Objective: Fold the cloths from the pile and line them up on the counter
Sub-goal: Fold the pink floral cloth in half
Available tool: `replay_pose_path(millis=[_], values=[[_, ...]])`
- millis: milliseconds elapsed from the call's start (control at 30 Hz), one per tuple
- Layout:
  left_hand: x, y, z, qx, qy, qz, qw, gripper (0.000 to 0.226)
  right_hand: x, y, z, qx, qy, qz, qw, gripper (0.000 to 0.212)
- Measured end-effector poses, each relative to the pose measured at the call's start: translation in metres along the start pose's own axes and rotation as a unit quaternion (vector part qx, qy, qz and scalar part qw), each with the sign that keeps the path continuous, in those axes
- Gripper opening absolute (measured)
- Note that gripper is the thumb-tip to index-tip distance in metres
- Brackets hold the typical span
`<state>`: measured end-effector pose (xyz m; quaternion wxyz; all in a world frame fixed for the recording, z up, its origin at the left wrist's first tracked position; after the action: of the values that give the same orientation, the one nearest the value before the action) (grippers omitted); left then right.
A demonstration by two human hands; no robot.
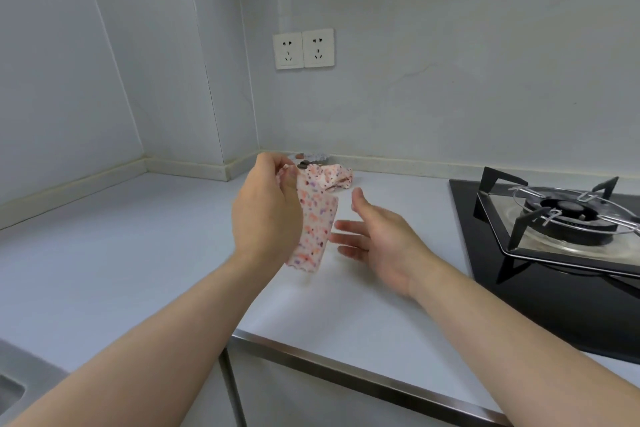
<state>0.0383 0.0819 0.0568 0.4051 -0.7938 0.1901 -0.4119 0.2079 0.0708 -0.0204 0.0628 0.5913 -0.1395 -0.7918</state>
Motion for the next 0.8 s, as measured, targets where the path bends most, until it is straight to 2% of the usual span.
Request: replay_pose_path(millis=[67,167,333,400,533,667,800], values=[[0.002,0.004,0.003,0.000,-0.004,0.010,1.000,0.008,0.015,-0.001,0.008,-0.040,0.006,0.059,0.997,0.055],[0.006,0.009,0.009,-0.004,0.011,0.011,1.000,0.010,0.019,-0.002,0.015,-0.080,-0.007,0.062,0.995,0.062],[0.005,0.017,0.018,0.003,0.055,-0.027,0.998,0.004,0.016,-0.004,0.007,-0.049,0.004,0.041,0.998,0.055],[-0.003,0.019,0.023,-0.003,0.074,-0.066,0.995,0.006,0.013,-0.004,0.005,-0.021,0.023,0.012,0.999,0.051],[-0.018,0.025,0.029,-0.016,0.082,-0.120,0.989,0.009,0.000,-0.005,-0.004,0.091,0.097,-0.089,0.987,0.048],[-0.020,0.029,0.036,-0.031,0.077,-0.119,0.989,0.010,-0.020,0.009,-0.012,0.206,0.236,-0.204,0.927,0.050],[-0.022,0.032,0.039,-0.042,0.068,-0.111,0.991,0.013,-0.024,0.009,-0.015,0.234,0.310,-0.227,0.893,0.047]])
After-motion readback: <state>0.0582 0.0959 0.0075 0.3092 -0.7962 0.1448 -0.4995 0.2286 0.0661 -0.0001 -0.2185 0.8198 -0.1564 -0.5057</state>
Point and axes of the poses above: each hand's wrist, its own y-axis away from the middle knuckle, its own z-axis out of the palm, x = y × z, the point moved 7 cm from there along -y, towards the middle knuckle, and after that the axes turned 11 degrees about z, right-handed, at the moved point
